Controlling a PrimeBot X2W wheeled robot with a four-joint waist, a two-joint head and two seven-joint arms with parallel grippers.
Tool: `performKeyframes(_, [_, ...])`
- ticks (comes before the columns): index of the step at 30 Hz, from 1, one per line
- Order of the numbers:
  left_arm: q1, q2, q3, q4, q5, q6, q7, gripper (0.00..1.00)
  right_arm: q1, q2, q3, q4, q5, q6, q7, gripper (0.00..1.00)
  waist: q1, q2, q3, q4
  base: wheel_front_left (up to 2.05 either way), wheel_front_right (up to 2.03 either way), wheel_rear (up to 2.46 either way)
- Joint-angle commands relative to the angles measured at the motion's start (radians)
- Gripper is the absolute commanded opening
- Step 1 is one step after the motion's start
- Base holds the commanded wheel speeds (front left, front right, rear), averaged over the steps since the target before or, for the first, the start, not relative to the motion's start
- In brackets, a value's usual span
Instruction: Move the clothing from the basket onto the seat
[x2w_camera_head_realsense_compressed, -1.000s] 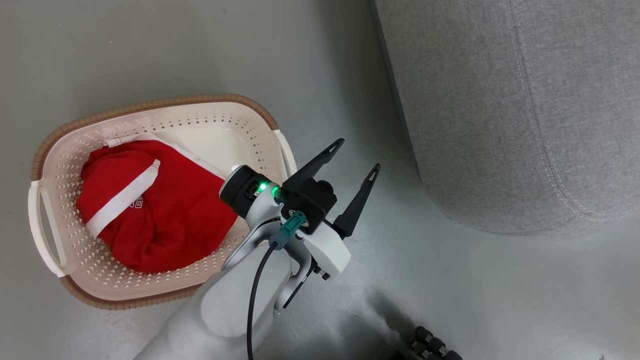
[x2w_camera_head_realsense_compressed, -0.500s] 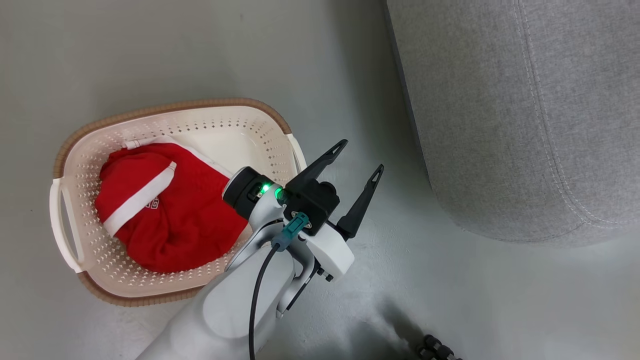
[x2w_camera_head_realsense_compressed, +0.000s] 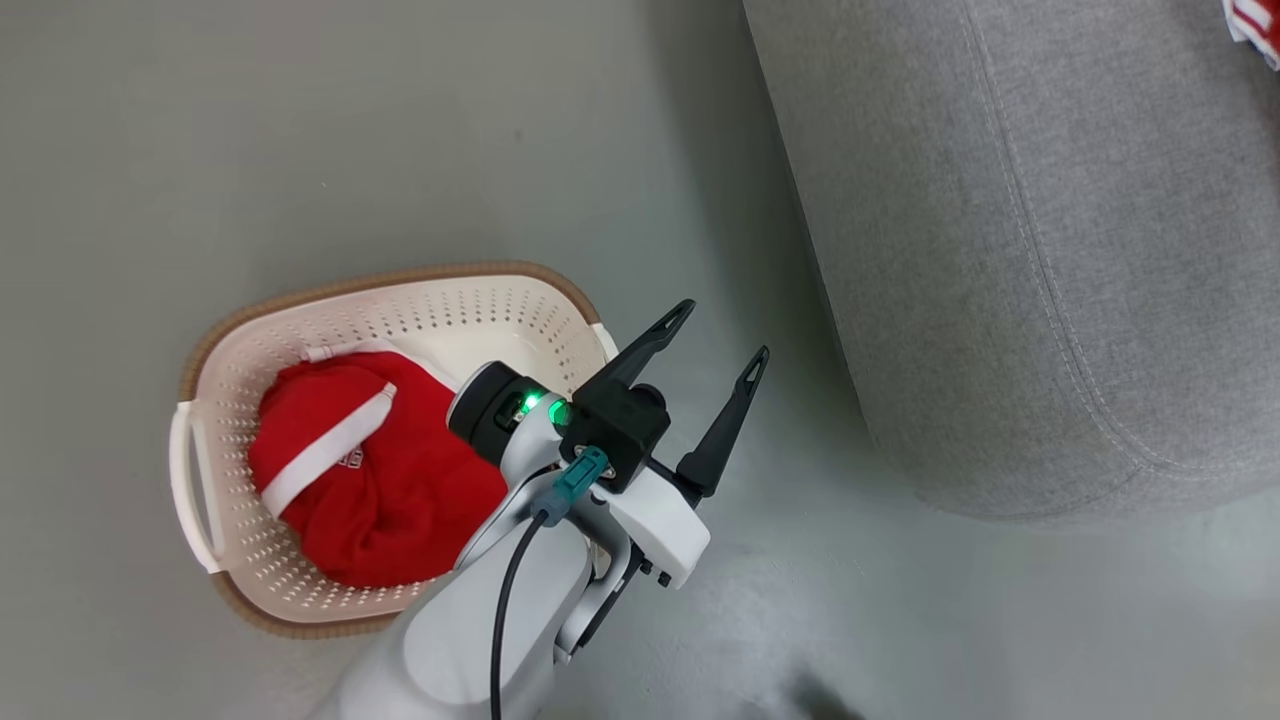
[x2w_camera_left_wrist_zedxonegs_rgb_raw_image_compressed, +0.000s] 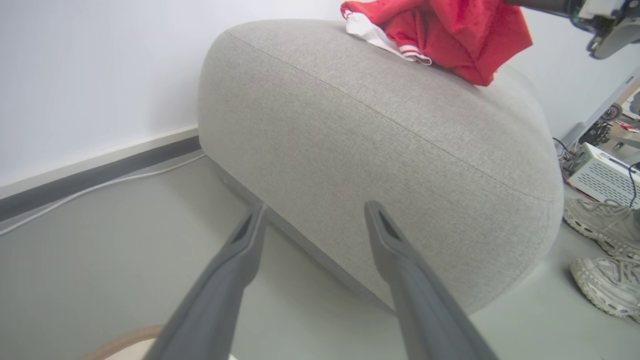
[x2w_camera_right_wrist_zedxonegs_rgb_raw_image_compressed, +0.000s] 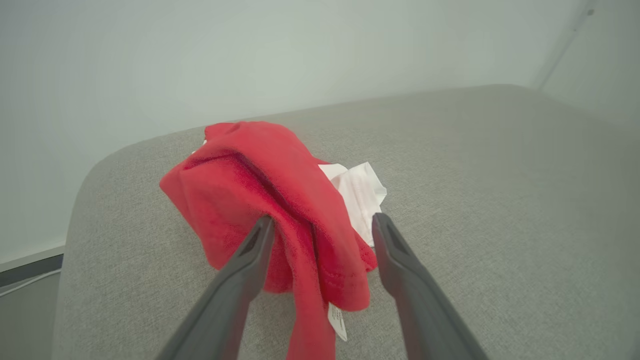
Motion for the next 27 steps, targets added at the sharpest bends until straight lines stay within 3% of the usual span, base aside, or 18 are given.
performKeyframes(1, [0.022, -0.006, 0.027, -0.032, -0.007, 0.001, -0.006, 1.0, 0.053, -0.037, 0.016, -0.028, 0.009, 0.003, -0.006, 1.0, 0.0, -0.0001, -0.025, 0.014, 0.0, 0.0, 0.0])
performKeyframes(13, [0.099, -0.006, 0.098, -0.048, 0.001, -0.002, -0.006, 1.0, 0.167, -0.038, 0.1, -0.183, -0.013, 0.003, -0.006, 1.0, 0.0, -0.0001, -0.148, 0.065, 0.0, 0.0, 0.0])
performKeyframes(27, [0.209, -0.006, 0.317, -0.088, 0.078, 0.004, -0.006, 1.0, 0.215, 0.024, 0.164, -0.356, -0.038, 0.003, -0.006, 1.0, 0.0, -0.0001, -0.279, 0.16, 0.0, 0.0, 0.0])
